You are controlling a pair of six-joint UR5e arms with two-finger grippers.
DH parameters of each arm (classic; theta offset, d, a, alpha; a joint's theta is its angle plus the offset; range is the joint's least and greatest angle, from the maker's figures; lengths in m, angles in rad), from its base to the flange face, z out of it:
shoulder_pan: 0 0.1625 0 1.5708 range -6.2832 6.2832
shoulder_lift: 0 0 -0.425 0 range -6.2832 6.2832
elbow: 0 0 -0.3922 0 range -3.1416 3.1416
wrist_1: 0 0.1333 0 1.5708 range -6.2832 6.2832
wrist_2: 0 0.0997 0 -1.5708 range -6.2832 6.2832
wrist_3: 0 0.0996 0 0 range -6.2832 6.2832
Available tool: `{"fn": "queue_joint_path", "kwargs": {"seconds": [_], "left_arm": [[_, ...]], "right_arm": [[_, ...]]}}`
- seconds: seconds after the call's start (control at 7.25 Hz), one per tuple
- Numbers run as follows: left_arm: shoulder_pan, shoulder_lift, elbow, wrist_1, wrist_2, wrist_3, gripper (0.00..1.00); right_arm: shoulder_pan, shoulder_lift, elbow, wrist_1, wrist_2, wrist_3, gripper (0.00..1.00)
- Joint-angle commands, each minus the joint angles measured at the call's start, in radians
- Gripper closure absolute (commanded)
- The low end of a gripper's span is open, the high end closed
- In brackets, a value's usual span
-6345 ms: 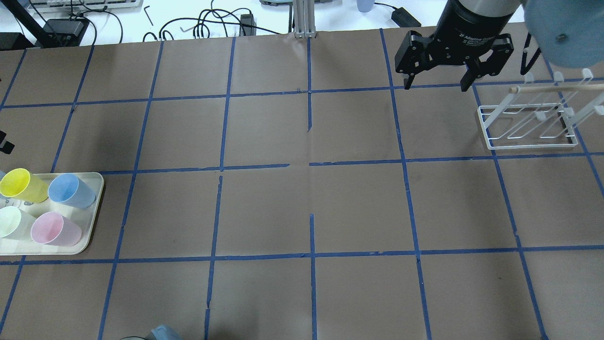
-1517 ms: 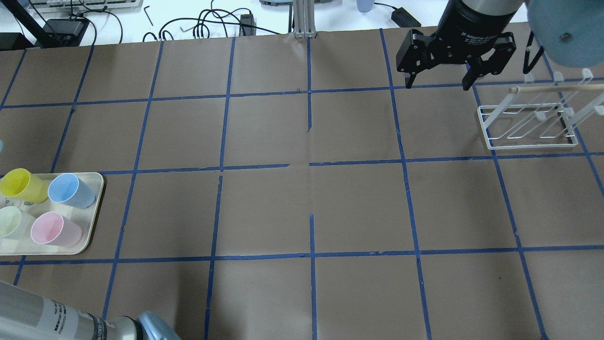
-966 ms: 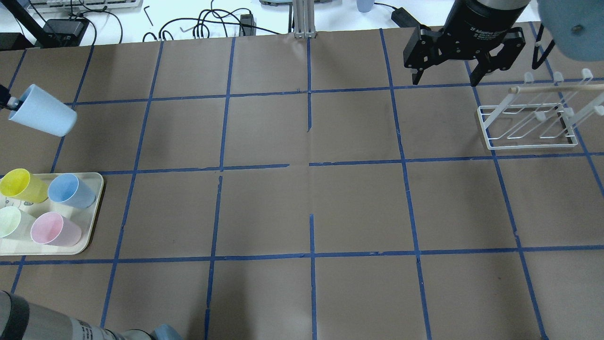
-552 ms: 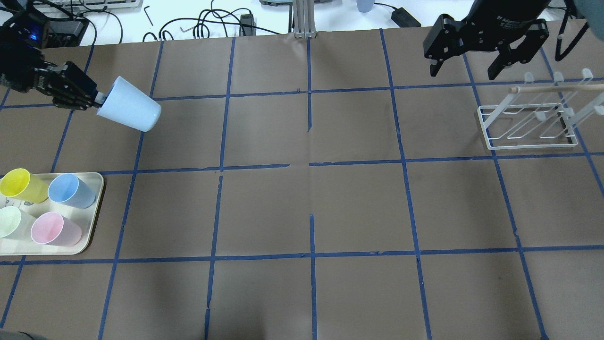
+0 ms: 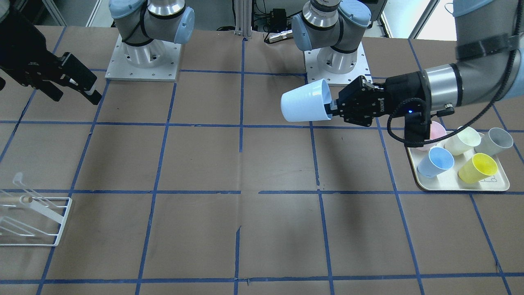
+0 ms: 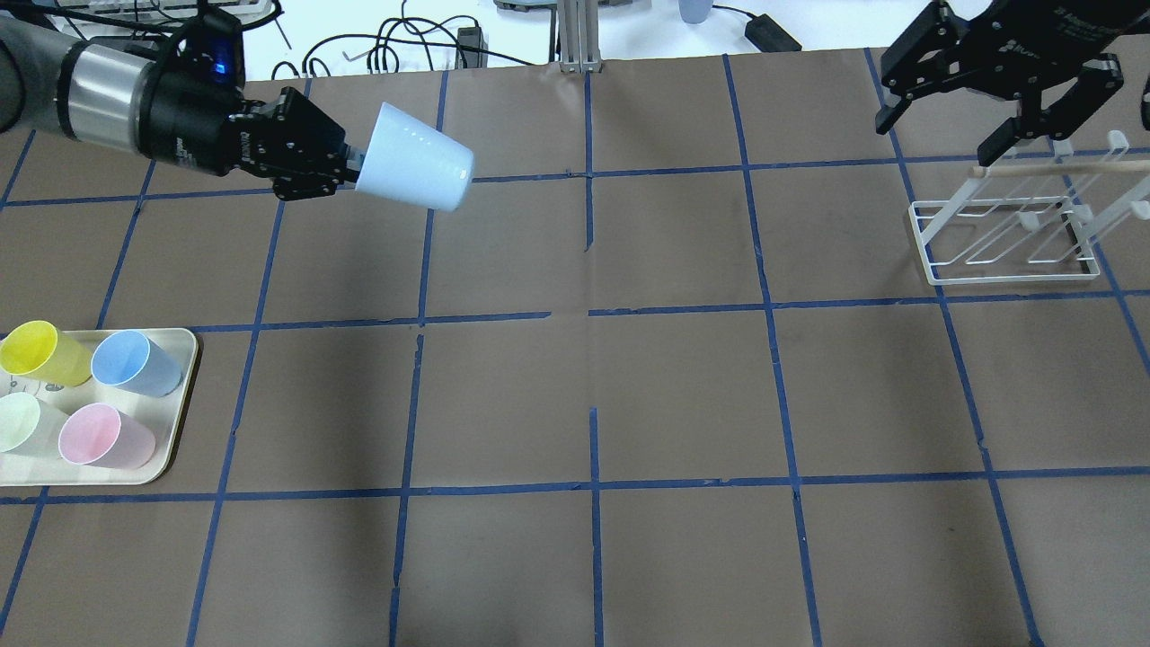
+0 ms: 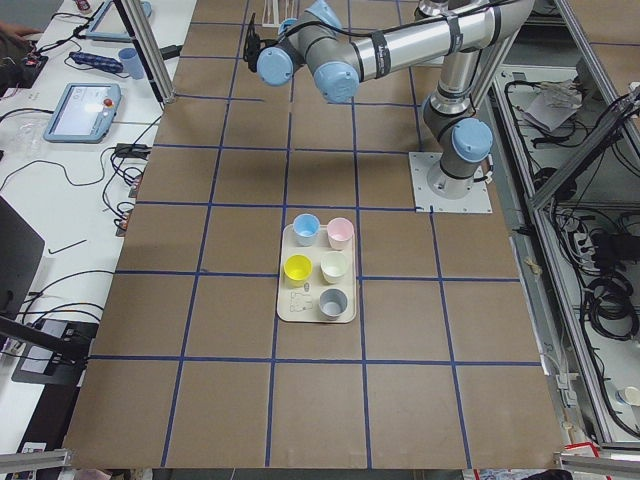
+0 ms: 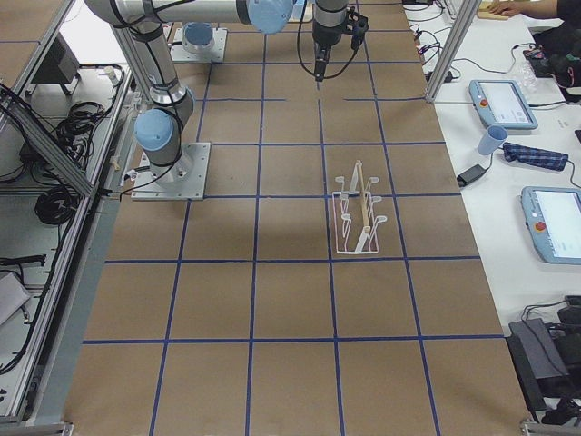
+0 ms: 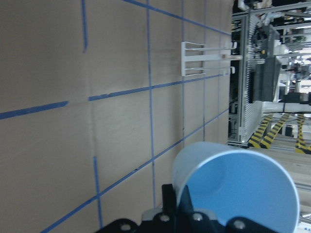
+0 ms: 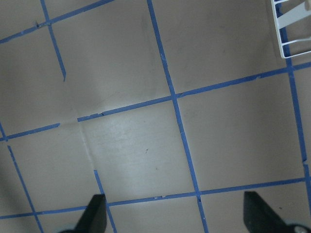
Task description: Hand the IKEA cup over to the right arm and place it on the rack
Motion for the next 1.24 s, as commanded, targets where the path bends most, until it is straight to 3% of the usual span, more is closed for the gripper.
{"fn": "queue_joint_path", "kwargs": {"seconds": [0.0, 0.55, 0.97, 1.1], "left_arm": [[-0.1, 0.03, -0.043, -0.003, -0.172, -0.035, 1.0], [-0.251, 0.015, -0.114, 0.072, -0.52, -0.024, 1.0], [-0.28, 0.021, -0.224, 0.232, -0.663, -0.023, 1.0], [-0.303, 0.023, -0.244, 0.266, -0.67, -0.026, 1.0]], "right_arm": [[-0.13, 0.0, 0.002, 0.197, 0.212, -0.062, 0.0], [-0.178, -0.002, 0.013, 0.538, 0.568, -0.094, 0.0], [-0.167, -0.011, 0.017, 0.68, 0.737, -0.094, 0.0], [-0.16, -0.016, 0.019, 0.694, 0.768, -0.094, 0.0]]}}
